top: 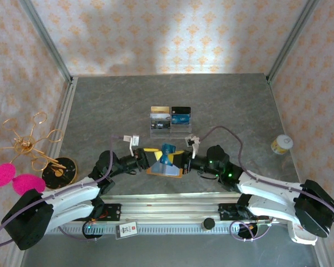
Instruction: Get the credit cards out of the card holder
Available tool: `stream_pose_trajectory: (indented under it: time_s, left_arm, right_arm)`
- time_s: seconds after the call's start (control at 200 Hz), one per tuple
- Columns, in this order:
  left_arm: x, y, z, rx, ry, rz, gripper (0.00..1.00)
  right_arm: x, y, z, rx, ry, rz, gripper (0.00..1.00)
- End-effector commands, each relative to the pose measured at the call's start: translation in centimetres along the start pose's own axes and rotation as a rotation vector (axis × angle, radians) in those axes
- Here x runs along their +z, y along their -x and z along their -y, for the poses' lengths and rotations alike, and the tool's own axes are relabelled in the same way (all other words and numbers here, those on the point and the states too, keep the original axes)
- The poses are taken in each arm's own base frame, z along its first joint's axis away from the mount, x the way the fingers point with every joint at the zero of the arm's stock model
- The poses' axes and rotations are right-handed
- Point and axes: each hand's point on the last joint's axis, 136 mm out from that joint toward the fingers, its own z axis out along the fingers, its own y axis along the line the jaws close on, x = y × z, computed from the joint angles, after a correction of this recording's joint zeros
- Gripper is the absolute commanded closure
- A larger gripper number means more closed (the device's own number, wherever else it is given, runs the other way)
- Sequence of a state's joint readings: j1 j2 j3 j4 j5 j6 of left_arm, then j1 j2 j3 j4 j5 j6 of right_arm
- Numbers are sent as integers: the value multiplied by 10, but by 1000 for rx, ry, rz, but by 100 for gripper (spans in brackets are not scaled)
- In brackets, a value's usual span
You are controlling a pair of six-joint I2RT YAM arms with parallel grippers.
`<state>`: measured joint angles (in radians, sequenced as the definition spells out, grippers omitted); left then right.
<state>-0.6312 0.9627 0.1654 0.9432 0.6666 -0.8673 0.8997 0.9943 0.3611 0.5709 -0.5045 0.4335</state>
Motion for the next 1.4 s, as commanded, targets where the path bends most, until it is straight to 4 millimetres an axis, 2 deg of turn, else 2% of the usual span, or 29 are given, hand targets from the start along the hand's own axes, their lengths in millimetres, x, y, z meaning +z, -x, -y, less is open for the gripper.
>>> stream_pose_trajectory:
  time_s: [0.0, 0.105, 0.2, 0.36, 0.47, 0.661, 0.766, 0.896, 0.946, 1.021, 1.081, 1.111, 1.276, 1.321, 1.396]
  left_arm:
    - [-5, 12, 30, 54, -125, 56, 50]
    - [-6, 14, 36, 72, -153, 65, 49]
    - [-3, 13, 33, 75, -140, 56, 50]
    - [0, 12, 26, 63, -124, 50, 51]
    - [1, 12, 30, 57, -150, 49, 51]
    - [4, 11, 48, 58, -242, 23, 72]
    - [6, 9, 51, 63, -253, 18, 76]
    - [19, -2, 49, 76, -226, -38, 100]
    - [21, 0, 47, 83, -209, -30, 100]
    - [20, 9, 42, 123, -153, 9, 100]
    - [21, 17, 36, 190, -80, 34, 100]
    - [23, 21, 31, 221, -30, 33, 100]
    - [44, 38, 12, 415, 165, -77, 100]
    - [53, 47, 10, 477, 197, -110, 100]
    - [67, 61, -3, 590, 269, -177, 100]
  right_arm:
    - [-4, 29, -22, -10, 65, 91, 100]
    - [-5, 36, -32, -11, 99, 102, 100]
    - [-6, 42, -38, -13, 116, 117, 100]
    - [-7, 47, -43, -7, 138, 138, 100]
    - [-7, 49, -43, -5, 138, 147, 100]
    - [-2, 54, -33, 8, 93, 173, 100]
    - [1, 55, -32, 7, 83, 173, 100]
    - [4, 50, -22, 21, 49, 162, 100]
    - [3, 48, -17, 27, 24, 164, 95]
    - [-3, 50, -6, 15, -58, 172, 74]
    - [-15, 55, 5, -16, -151, 193, 57]
    - [-23, 60, 11, -27, -203, 213, 52]
    - [-58, 57, 41, -60, -411, 212, 51]
    - [-65, 54, 48, -67, -459, 203, 52]
    - [-77, 51, 62, -62, -542, 193, 55]
